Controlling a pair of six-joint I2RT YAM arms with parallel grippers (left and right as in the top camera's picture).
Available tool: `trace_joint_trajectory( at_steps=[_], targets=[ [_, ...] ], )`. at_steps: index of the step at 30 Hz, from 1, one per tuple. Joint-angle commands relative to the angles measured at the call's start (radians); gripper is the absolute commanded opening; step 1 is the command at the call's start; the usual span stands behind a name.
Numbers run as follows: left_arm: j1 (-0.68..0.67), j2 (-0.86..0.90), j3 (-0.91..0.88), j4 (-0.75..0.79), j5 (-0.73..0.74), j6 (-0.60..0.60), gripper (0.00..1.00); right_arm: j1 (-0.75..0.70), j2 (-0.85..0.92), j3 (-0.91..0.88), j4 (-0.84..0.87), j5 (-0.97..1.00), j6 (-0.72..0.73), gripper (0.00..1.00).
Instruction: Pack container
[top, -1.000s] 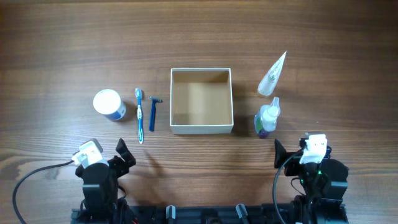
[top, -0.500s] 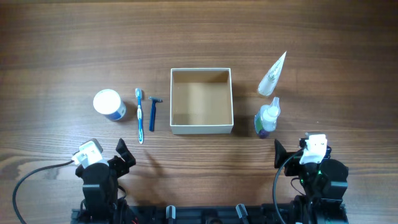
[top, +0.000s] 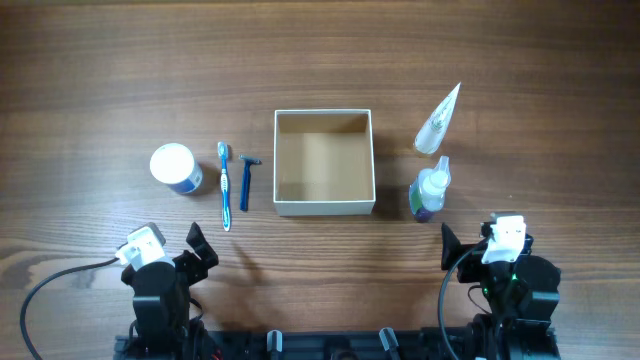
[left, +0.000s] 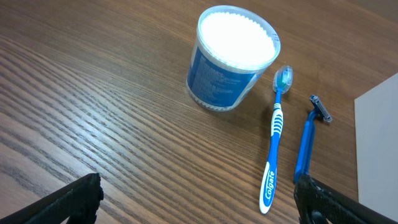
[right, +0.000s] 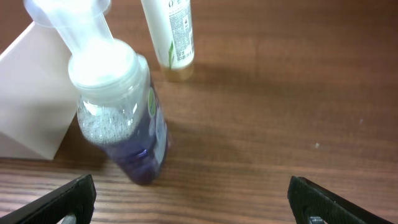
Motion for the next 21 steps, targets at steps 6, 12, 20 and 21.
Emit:
trace_joint_trajectory(
  at_steps=[6, 12, 20, 21],
  targets=[
    [0.005, -0.009, -0.010, 0.002, 0.002, 0.008, 1.00, 0.003, -0.011, -0.006, 0.311, -0.220, 0.359, 1.00],
    [0.005, -0.009, -0.010, 0.002, 0.002, 0.008, 1.00, 0.003, -0.003, 0.000, 0.485, -0.289, 0.389, 1.00],
    [0.005, -0.009, -0.010, 0.002, 0.002, 0.008, 1.00, 0.003, 0.312, 0.349, 0.427, -0.246, 0.289, 1.00],
    [0.005, -0.009, -0.010, 0.002, 0.002, 0.008, 1.00, 0.003, 0.382, 0.425, 0.381, -0.240, 0.272, 1.00]
  ],
)
